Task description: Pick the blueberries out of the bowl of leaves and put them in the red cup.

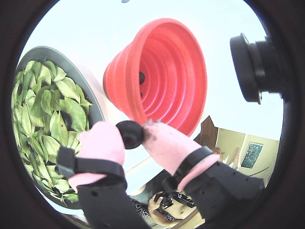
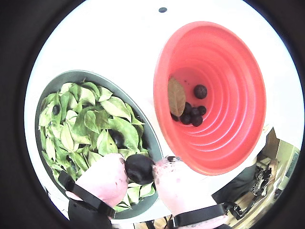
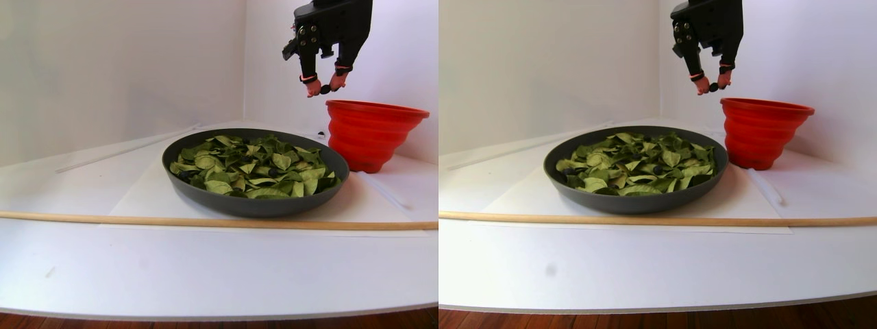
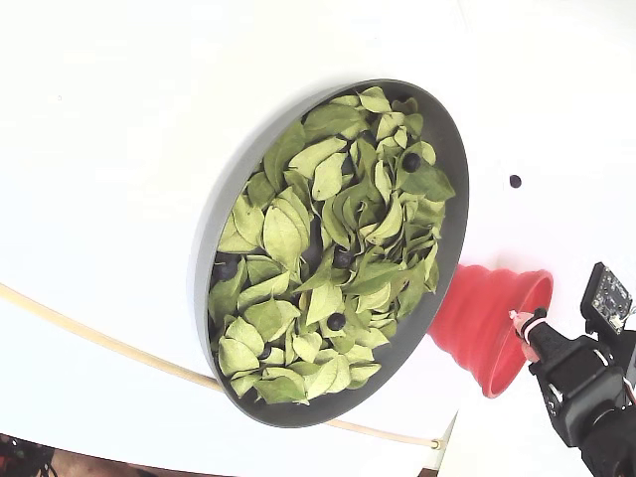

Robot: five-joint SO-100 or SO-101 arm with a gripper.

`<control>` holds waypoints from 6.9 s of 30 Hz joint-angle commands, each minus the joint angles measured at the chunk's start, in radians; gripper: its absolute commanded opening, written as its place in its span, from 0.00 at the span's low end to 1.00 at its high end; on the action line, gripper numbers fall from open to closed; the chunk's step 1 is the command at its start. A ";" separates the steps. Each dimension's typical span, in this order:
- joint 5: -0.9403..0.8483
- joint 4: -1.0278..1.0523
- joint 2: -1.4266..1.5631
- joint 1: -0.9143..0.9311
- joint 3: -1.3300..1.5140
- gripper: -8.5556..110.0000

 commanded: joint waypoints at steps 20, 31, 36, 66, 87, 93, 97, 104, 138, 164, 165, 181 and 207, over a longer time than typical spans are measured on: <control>-0.035 -0.087 0.005 0.124 -0.130 0.15; -0.040 -0.146 -0.075 0.153 -0.169 0.19; -0.037 -0.163 -0.087 0.161 -0.169 0.23; 0.015 -0.104 0.034 0.012 -0.192 0.21; 0.057 -0.089 0.066 -0.137 -0.140 0.21; 0.069 -0.089 0.074 -0.175 -0.114 0.21; 0.078 -0.089 0.075 -0.202 -0.095 0.21; 0.095 -0.089 0.066 -0.236 -0.067 0.21; 0.141 -0.258 -0.138 -0.325 -0.037 0.21; 0.179 -0.348 -0.360 -0.333 -0.204 0.22; 0.181 -0.353 -0.368 -0.334 -0.210 0.22; 0.204 -0.382 -0.449 -0.339 -0.282 0.23; 0.218 -0.402 -0.551 -0.337 -0.365 0.22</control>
